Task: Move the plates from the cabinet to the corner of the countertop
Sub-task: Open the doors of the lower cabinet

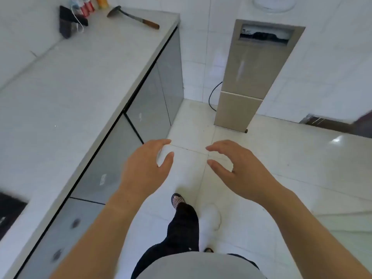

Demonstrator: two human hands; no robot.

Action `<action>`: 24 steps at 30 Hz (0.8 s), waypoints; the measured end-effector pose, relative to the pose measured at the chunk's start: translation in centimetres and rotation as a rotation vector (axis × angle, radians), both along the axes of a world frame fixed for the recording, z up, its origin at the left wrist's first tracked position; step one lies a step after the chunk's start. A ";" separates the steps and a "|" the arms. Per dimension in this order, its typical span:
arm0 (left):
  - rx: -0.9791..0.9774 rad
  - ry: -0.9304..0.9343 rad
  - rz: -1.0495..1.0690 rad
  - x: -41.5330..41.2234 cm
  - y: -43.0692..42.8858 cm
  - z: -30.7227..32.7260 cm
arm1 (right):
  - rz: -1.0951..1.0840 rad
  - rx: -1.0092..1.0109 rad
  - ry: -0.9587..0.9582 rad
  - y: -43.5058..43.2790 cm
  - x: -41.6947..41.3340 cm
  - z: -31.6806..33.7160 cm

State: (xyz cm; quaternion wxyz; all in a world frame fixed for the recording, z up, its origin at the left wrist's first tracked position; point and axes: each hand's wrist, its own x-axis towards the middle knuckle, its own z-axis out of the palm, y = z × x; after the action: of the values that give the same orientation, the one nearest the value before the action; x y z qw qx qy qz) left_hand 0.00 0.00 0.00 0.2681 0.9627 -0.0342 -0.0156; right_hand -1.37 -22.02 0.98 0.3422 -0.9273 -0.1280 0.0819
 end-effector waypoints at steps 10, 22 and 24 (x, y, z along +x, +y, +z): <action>0.029 -0.077 0.129 18.5 4.9 2.2 | 0.071 -0.094 -0.148 2.5 21.7 3.3; -0.005 0.001 0.452 28.1 9.1 1.0 | 0.297 -0.063 -0.102 6.6 35.9 2.3; 0.014 0.024 0.525 28.6 9.2 0.3 | 0.354 -0.053 -0.076 6.7 38.4 1.5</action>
State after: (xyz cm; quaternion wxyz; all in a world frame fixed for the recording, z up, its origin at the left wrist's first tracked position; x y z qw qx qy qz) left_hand 28.58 9.19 0.34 0.2569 0.9400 0.2203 0.0426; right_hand 37.01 -15.32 2.46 0.2927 -0.9013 -0.3000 0.1093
